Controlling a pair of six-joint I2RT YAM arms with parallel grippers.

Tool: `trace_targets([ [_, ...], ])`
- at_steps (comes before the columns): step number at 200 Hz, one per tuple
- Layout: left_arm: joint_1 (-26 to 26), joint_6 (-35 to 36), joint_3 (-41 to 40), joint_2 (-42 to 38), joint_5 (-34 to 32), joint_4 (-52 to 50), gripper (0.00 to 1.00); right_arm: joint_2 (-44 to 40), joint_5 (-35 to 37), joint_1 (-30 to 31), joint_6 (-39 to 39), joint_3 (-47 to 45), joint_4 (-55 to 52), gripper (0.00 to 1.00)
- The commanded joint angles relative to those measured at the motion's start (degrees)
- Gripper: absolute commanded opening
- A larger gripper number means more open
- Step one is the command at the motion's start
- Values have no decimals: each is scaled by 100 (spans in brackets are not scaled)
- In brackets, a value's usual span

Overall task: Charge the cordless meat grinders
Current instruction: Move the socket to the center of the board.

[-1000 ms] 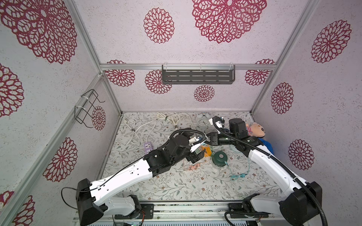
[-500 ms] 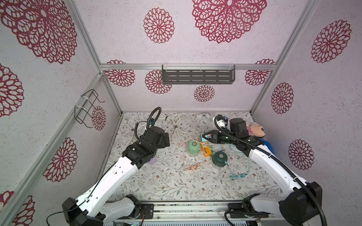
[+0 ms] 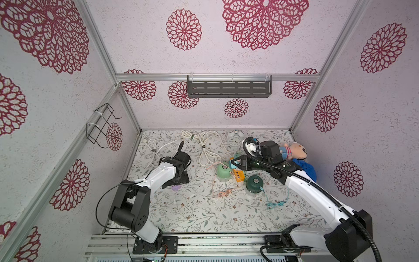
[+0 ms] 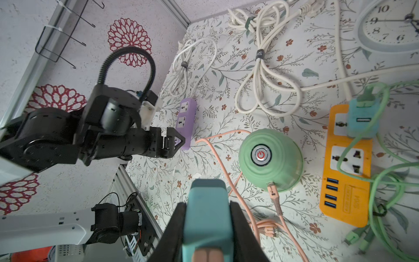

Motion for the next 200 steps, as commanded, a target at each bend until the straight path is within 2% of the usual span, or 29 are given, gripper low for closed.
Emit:
trace_targets([
  [1,67,-16,-7,305,278,420,99,-243,283,94,-232,92,-67,0],
  [24,56,4,-10,600,365,565,91,-306,319,107,-300,102,-169,0],
  [46,38,50,-50,712,417,622,65,-395,375,105,-349,75,-176,0],
  [66,-47,41,-113,639,410,613,50,-396,369,104,-367,66,-169,0],
  [75,-114,35,-130,569,384,580,45,-391,358,104,-375,66,-153,0],
  [94,-375,-54,-114,437,469,453,43,-349,358,104,-410,79,-143,0],
  [135,-1742,-942,181,231,637,183,44,-171,727,96,-587,237,-345,0],
  [152,-2286,-1446,193,197,791,395,49,-81,840,97,-651,267,-408,0],
  [160,-2489,-1645,184,195,884,565,56,-35,875,109,-663,277,-434,0],
  [170,-2677,-1852,182,204,932,722,74,35,885,104,-698,298,-470,0],
  [178,-2769,-1958,196,209,916,753,85,106,866,105,-716,323,-495,0],
  [188,-2804,-2015,207,152,875,736,91,198,846,120,-751,374,-547,0],
  [200,-2809,-2008,207,-32,766,599,94,281,912,169,-793,442,-602,0],
])
